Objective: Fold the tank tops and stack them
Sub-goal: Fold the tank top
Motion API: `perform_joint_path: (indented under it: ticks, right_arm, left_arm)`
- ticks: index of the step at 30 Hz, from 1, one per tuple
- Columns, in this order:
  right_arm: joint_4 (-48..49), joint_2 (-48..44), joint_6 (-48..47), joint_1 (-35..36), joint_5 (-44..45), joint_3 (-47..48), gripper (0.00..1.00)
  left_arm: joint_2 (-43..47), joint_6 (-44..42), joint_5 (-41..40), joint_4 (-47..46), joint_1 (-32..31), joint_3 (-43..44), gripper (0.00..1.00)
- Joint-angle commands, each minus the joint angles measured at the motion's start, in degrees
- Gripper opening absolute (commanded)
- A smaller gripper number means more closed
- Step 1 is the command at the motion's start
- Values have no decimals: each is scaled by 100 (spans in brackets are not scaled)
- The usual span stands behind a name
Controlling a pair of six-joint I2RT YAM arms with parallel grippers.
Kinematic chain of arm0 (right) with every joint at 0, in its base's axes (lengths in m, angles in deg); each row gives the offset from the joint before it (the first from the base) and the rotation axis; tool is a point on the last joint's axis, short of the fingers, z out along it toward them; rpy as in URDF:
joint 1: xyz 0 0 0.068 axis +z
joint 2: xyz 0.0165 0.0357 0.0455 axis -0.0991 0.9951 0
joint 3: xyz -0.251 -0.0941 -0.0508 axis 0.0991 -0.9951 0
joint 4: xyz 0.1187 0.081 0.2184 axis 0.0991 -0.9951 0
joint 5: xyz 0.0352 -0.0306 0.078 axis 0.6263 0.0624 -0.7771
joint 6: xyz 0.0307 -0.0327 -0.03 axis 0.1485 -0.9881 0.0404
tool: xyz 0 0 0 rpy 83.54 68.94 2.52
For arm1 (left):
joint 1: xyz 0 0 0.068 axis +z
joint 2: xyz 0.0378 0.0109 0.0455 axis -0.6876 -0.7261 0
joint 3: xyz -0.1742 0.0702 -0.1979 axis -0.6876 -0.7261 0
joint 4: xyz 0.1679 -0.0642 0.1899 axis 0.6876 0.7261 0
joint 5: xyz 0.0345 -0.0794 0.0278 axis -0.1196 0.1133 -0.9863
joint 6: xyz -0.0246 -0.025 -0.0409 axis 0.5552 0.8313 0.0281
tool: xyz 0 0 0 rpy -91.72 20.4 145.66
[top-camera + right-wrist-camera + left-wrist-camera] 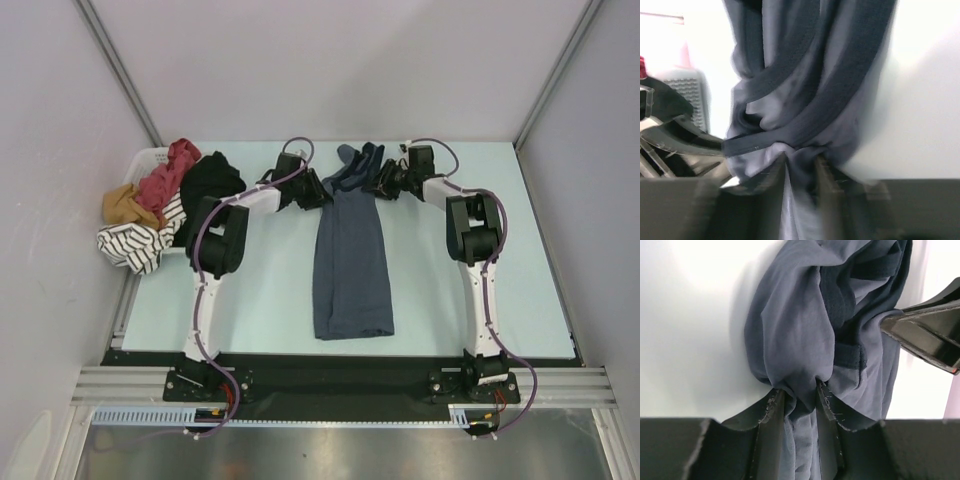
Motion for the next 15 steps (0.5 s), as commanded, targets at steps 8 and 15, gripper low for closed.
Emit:
perform_joint_path:
  ticks: [8, 15]
  right_arm:
    - [-421, -419, -500, -238, 460, 351, 73]
    - [-80, -2644, -554, -168, 759, -2601, 95]
  left_arm:
    - [144, -589, -64, 226, 67, 71, 68]
    - [2359, -766, -250, -196, 15, -2481, 82]
